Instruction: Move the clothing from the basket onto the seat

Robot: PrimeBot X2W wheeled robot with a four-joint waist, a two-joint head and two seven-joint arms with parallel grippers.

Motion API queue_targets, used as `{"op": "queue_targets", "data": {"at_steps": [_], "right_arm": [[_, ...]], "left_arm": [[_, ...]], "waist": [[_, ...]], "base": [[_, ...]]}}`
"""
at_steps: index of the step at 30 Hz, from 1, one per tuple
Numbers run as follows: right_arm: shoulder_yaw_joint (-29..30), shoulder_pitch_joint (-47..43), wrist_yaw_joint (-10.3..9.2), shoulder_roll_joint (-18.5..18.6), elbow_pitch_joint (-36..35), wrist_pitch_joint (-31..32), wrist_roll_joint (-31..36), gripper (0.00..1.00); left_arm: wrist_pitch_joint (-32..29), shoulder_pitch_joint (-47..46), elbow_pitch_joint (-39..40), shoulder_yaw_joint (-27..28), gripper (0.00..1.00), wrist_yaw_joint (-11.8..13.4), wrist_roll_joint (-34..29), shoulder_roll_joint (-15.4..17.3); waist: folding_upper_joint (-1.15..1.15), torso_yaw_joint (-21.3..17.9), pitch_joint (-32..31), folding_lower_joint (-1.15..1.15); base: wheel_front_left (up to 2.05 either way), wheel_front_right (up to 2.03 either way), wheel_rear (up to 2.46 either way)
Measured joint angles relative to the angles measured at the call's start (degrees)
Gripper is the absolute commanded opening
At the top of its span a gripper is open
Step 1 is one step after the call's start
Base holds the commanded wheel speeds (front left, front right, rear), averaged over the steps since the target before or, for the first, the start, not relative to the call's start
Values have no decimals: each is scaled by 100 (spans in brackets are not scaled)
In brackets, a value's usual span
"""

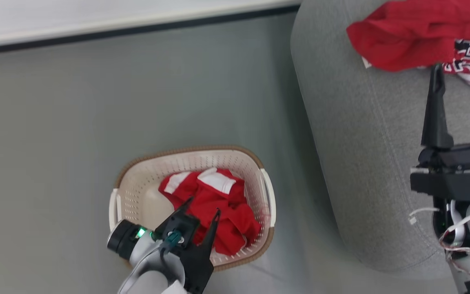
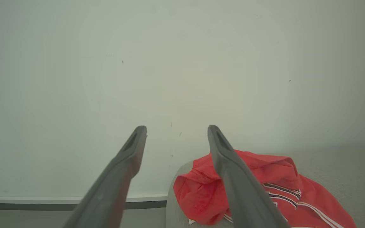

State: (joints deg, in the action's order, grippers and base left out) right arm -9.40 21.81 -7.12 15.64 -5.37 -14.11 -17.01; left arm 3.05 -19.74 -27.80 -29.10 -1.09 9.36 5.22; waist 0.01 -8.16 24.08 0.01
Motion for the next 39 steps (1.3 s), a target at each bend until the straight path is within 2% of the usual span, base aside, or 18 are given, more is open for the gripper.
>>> {"op": "queue_targets", "data": {"at_steps": [15,28,39], "right_arm": [[-4,828,0,1,-497,47,209,100],[74,1370,0,14,-977,43,322,100],[29,1723,0,-64,-888,35,380,100]], "left_arm": [[-337,-983,-1092,-538,100,-245,-454,-100],[-448,-2009,-1692,-662,100,-296,-759,-104],[-419,-2398,-2259,-661,100,-291,-802,-121]], "waist": [[1,-214,1210,0],[1,-297,2264,-1],[0,-313,2953,0]], "base": [[0,0,0],[0,0,0],[0,0,0]]}}
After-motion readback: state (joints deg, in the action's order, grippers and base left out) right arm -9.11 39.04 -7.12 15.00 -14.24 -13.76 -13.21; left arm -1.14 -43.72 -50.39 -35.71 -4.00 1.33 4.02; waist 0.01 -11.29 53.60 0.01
